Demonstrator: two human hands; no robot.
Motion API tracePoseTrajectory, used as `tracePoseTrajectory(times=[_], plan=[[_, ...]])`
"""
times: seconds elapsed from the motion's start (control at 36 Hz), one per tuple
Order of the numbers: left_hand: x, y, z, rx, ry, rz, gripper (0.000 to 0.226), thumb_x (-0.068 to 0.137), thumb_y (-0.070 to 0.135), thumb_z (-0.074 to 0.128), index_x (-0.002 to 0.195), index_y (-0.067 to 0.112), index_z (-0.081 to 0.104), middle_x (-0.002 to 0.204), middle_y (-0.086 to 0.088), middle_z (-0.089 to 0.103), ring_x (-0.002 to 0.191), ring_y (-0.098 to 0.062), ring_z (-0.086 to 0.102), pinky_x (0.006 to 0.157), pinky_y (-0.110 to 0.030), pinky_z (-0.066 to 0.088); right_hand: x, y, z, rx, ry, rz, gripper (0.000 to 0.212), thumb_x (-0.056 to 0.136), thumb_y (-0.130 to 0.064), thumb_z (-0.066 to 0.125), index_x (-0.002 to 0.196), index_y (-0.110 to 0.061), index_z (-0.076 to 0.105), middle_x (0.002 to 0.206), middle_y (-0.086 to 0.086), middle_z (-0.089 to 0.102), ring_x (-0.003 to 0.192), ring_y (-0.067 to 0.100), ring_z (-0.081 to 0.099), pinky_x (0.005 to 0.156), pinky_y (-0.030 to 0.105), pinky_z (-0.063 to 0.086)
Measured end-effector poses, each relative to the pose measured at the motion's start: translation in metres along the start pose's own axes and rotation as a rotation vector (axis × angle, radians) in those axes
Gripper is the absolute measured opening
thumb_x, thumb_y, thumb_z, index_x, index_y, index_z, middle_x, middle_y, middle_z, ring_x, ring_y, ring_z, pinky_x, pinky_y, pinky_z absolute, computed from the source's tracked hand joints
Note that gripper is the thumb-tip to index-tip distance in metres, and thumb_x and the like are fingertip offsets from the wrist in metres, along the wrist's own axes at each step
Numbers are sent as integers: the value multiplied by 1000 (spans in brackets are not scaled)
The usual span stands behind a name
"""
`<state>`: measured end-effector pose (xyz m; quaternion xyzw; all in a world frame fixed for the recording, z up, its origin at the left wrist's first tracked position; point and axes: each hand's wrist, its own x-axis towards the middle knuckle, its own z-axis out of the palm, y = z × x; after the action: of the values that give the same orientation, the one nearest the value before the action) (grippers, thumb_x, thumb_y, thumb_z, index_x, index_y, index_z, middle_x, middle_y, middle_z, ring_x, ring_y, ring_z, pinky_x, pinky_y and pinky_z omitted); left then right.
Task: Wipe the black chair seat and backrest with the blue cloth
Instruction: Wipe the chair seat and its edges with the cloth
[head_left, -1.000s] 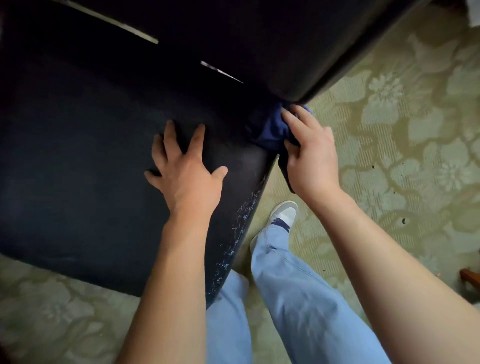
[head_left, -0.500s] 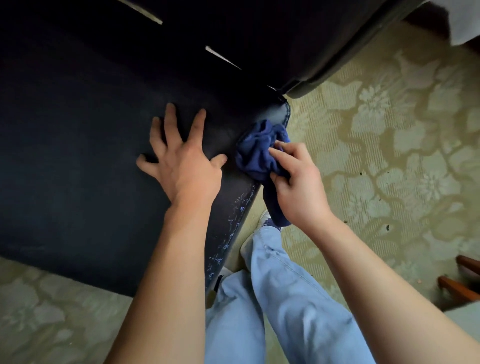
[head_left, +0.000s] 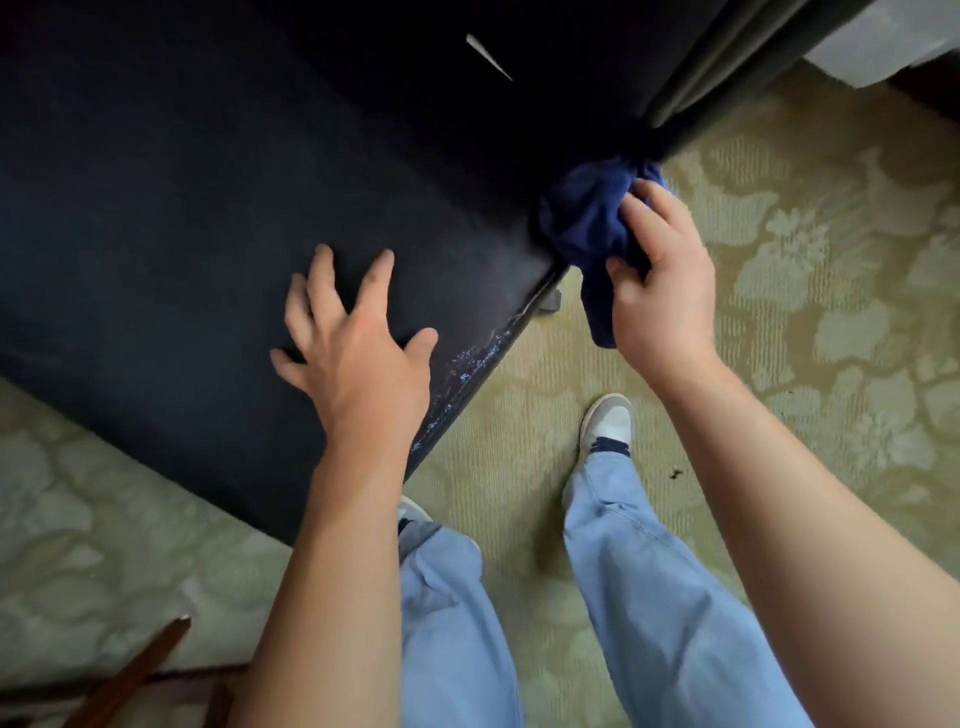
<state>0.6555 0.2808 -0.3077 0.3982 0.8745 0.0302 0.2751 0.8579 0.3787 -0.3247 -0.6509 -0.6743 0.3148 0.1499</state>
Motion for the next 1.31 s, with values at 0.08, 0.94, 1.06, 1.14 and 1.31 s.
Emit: tracePoseTrajectory(times=[0.08,0.94,1.06,1.14,1.31], plan=[[1,4,-1,-4,24,3,75,86,37,76,150,44,38,168,6,10,155,-23,5,116,-71,15,0,0,-4,42,11,-16,53,82,6,53,131,-11,61,145,-1,49,131,8,44,106,5,25],[-25,-51,-2,-139,141,-282,75,84,36,78,148,41,41,168,2,12,152,-30,11,109,-69,28,-15,-24,26,-176,-64,-231,51,91,-18,61,142,-17,53,157,13,34,124,36,45,103,23,25],[-24,-52,-1,-119,159,-288,76,81,38,81,147,42,42,167,3,15,151,-29,15,103,-68,32,-17,-26,34,-152,-47,-218,49,91,-12,59,140,-15,54,155,15,33,123,35,44,103,22,25],[-25,-53,1,-97,162,-288,77,81,39,80,147,42,41,166,3,16,150,-30,17,99,-67,33,-23,-30,40,-141,-33,-214,48,90,-9,60,138,-10,55,152,18,35,123,35,44,102,18,23],[-25,-53,1,-63,153,-282,77,82,40,80,148,44,39,167,3,15,148,-31,19,96,-64,36,-65,-45,61,-97,-95,-289,47,84,-1,64,130,-8,60,142,20,43,112,38,47,101,18,26]])
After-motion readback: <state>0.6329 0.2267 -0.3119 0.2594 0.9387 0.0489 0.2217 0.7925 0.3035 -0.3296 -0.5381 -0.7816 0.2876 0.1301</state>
